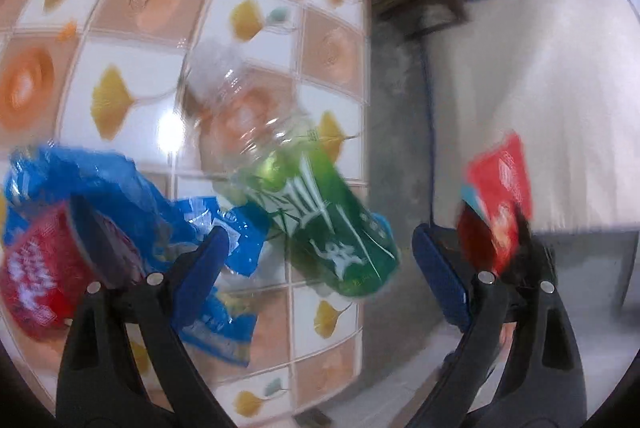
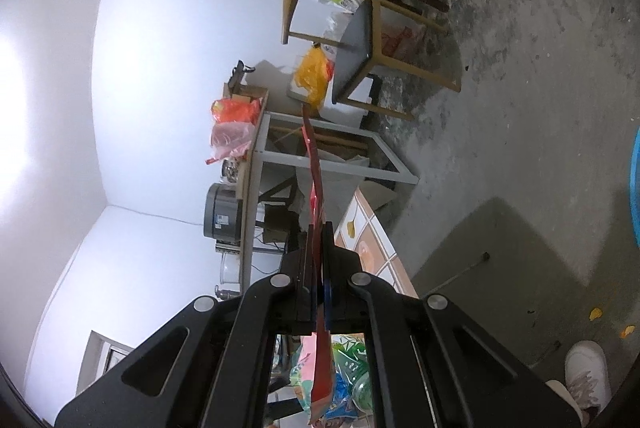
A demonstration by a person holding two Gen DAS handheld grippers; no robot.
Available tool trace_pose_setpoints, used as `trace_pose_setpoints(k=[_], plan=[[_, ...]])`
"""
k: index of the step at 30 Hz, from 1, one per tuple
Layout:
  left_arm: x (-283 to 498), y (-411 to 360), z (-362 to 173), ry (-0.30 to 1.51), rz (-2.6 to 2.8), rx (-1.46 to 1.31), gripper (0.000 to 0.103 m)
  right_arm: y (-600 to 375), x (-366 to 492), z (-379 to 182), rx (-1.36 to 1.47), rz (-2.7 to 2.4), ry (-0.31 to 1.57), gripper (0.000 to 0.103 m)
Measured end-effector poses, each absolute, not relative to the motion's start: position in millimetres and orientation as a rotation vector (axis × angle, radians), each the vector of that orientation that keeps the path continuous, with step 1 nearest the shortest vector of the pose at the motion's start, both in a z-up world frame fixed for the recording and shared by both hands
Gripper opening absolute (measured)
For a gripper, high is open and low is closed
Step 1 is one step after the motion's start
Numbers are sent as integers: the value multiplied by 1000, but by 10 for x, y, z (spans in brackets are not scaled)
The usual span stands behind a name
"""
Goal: Collect trash
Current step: 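Grasp the green plastic bottle with the left tool while the right tool holds the snack bag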
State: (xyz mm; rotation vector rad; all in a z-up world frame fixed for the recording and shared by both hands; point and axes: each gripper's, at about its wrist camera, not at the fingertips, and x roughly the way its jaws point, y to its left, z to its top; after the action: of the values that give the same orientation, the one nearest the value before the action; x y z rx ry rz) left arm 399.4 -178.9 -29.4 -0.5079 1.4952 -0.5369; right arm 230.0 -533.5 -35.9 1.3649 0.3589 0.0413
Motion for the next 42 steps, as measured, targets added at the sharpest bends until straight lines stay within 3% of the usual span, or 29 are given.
trace_pose_setpoints(k=[7, 18, 23, 29, 42], plan=[[4212, -1900, -682, 1628, -350, -628, 89, -5479, 2112, -511, 1407, 43, 340, 2], [4278, -2072, -876, 1602, -267, -590, 88, -5574, 1954, -854, 1482, 30, 336, 2], [4216, -2020, -866, 1571, -294, -630, 66, -5572, 1898, -909, 1495, 28, 340, 2], [4092, -1870, -850, 1544, -320, -690, 60, -5566, 1860, -921, 1496, 30, 344, 2], [3686, -1500, -374, 1385, -503, -752, 58, -5451, 1783, -891, 1500, 45, 366, 2]])
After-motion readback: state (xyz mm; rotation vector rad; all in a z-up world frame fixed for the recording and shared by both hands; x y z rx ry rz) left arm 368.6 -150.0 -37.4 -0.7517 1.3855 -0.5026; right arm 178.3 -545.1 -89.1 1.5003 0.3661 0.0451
